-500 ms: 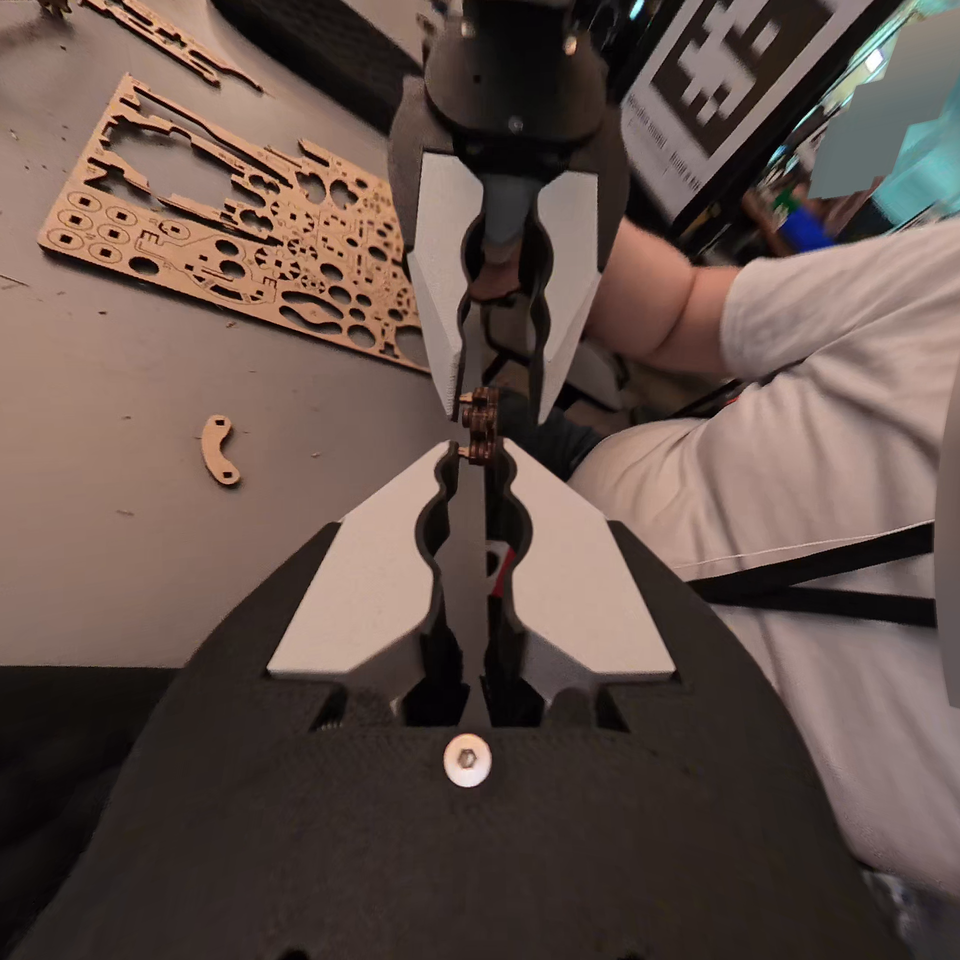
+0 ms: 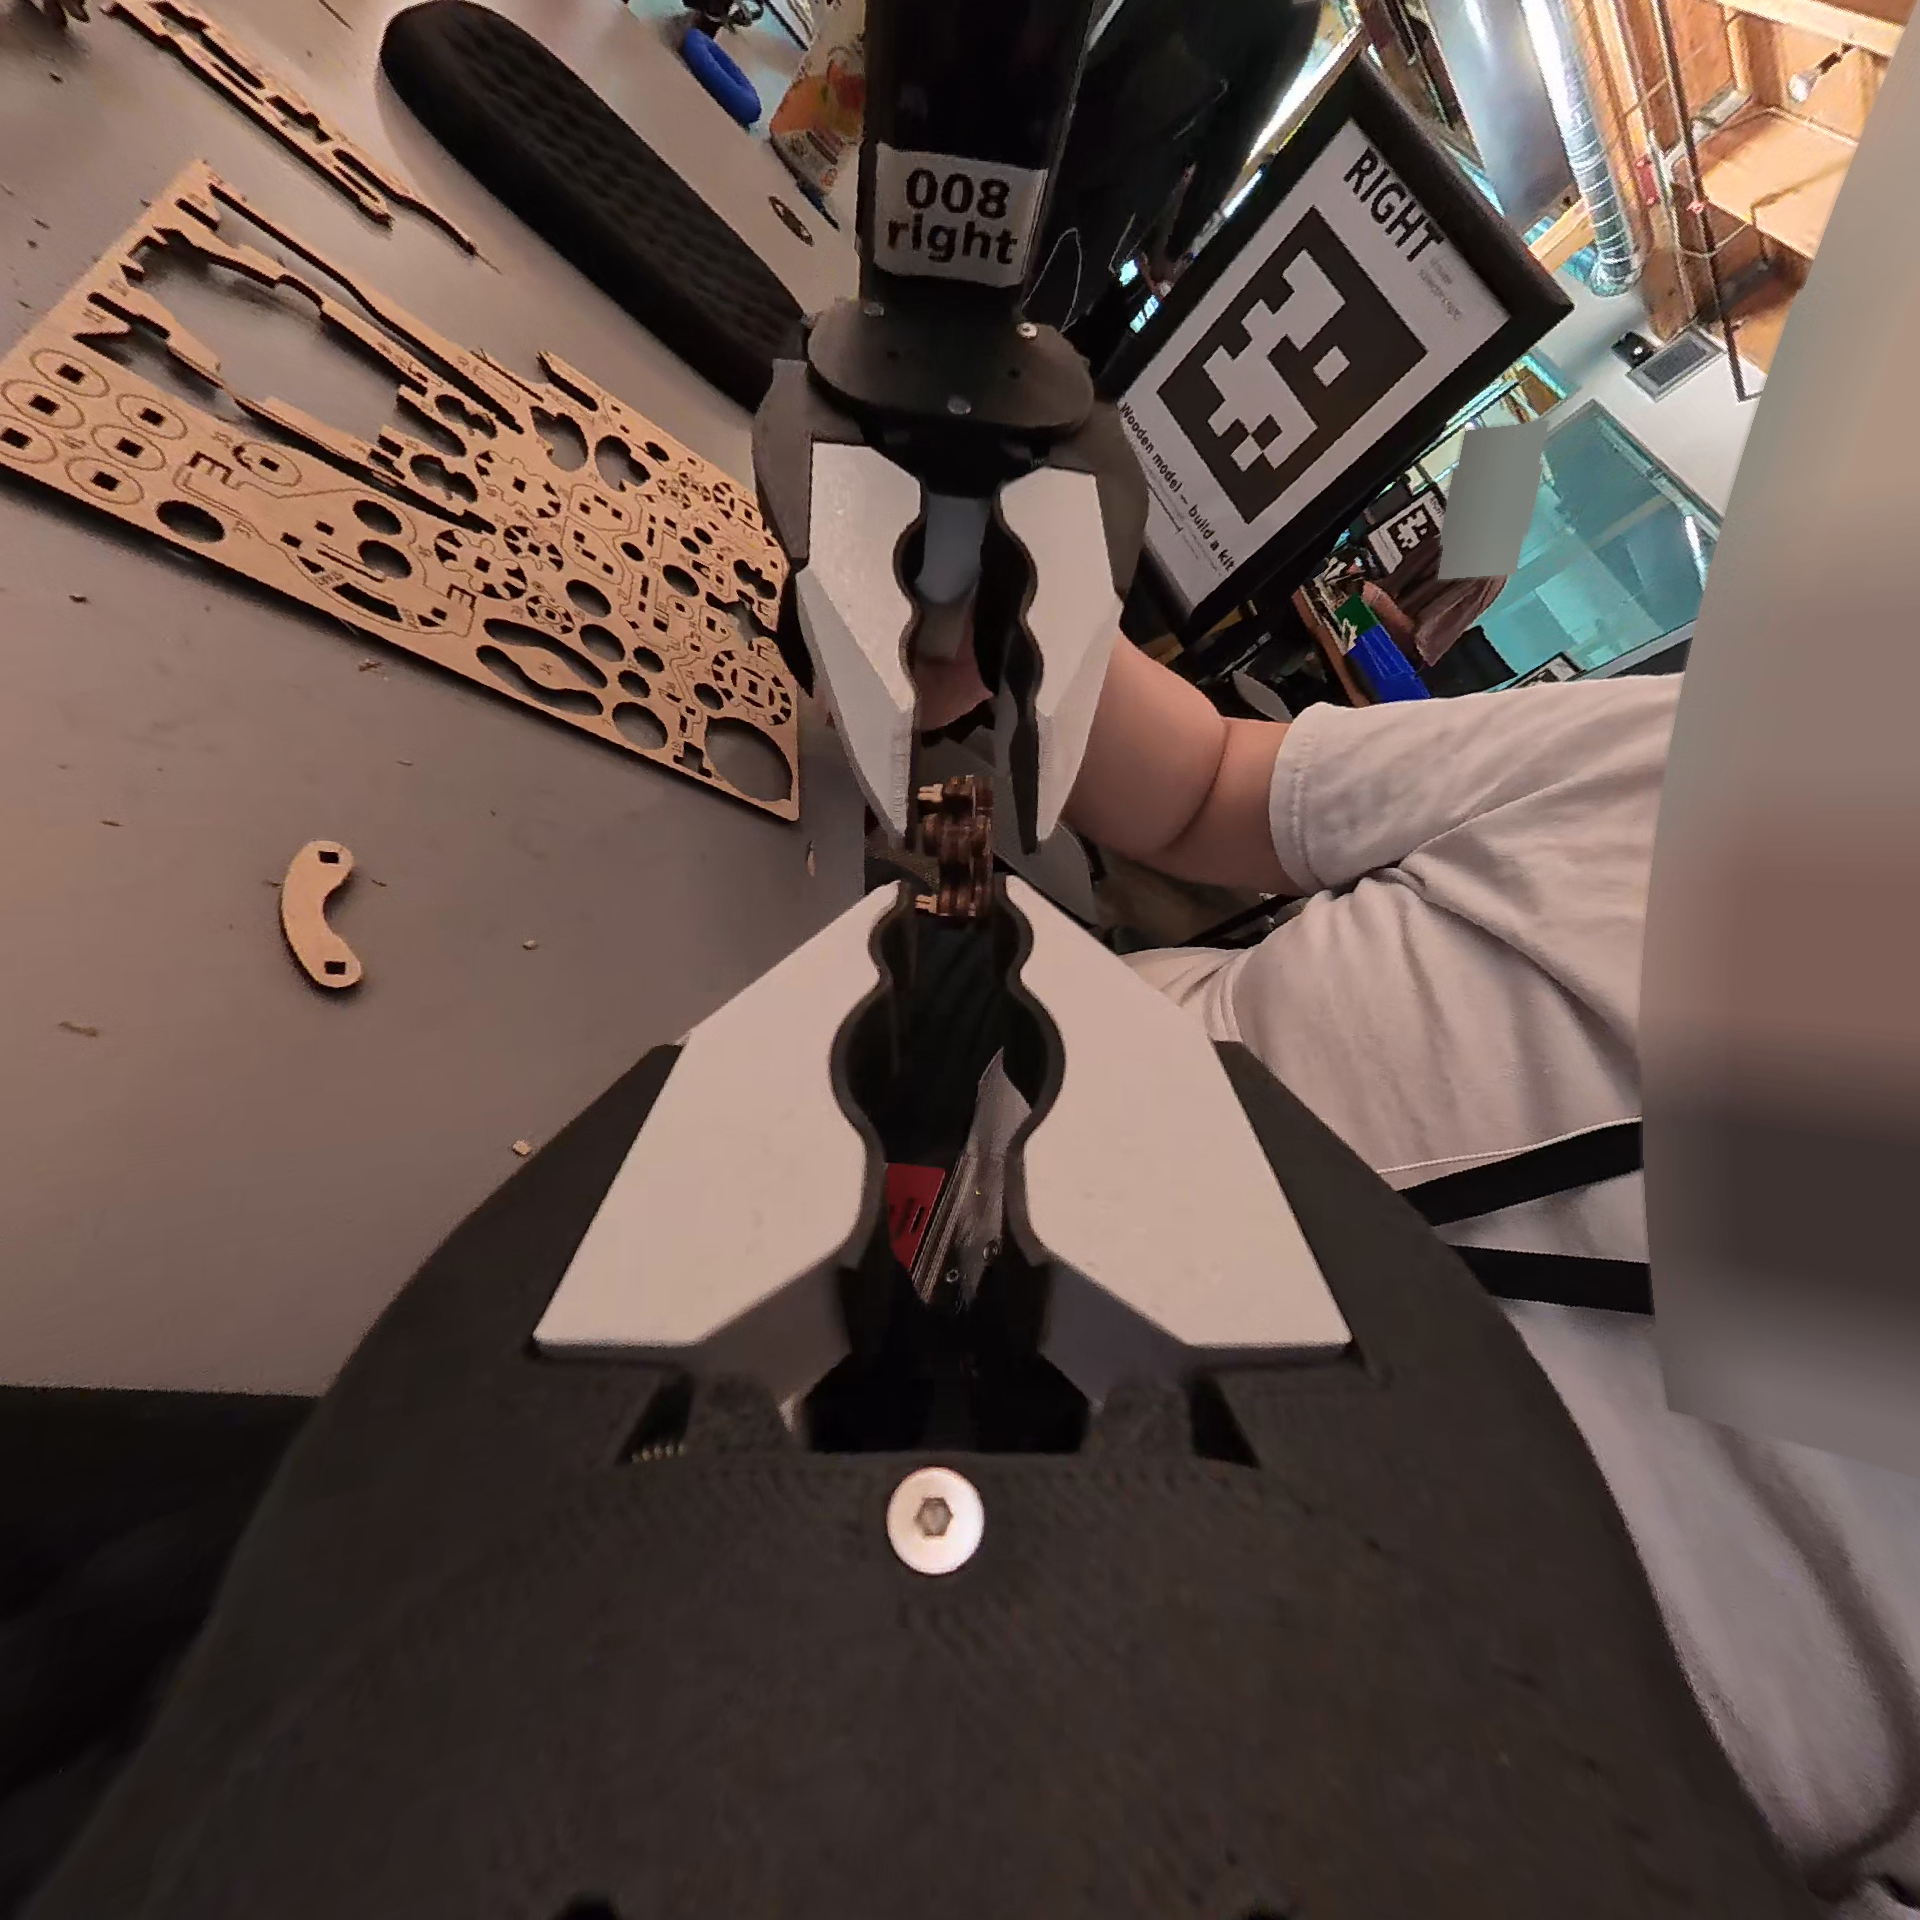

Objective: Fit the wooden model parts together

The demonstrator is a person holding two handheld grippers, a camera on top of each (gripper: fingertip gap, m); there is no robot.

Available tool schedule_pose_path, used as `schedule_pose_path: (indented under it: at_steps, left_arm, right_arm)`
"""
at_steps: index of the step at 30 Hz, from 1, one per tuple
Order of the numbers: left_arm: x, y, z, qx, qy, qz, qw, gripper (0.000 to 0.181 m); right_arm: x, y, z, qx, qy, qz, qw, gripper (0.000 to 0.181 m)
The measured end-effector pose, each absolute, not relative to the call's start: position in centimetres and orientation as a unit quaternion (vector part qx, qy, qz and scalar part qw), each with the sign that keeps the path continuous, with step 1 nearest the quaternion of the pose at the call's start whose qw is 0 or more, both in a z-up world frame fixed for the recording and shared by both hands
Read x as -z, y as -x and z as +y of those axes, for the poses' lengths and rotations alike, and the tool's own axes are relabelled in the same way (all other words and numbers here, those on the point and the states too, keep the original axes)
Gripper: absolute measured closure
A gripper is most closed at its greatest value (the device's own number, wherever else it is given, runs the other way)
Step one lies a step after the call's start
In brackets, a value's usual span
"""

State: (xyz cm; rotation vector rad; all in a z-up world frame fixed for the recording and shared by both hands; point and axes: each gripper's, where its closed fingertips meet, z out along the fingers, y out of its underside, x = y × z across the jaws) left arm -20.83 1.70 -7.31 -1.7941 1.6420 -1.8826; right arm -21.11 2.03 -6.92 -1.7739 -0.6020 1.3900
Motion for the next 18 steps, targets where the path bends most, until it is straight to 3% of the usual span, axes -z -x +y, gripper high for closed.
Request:
schedule_pose_path:
  at_steps: [14,18]
  left_arm:
    - [7.38,20.83,1.61,0.625,0.582,0.52,0.022,0.17]
    - [7.85,20.81,1.95,0.611,0.591,0.526,0.034,0.17]
  right_arm:
    - [7.19,21.03,1.92,-0.546,0.694,-0.239,0.405,0.166]
    - [7.42,21.1,2.13,-0.548,0.702,-0.226,0.395,0.159]
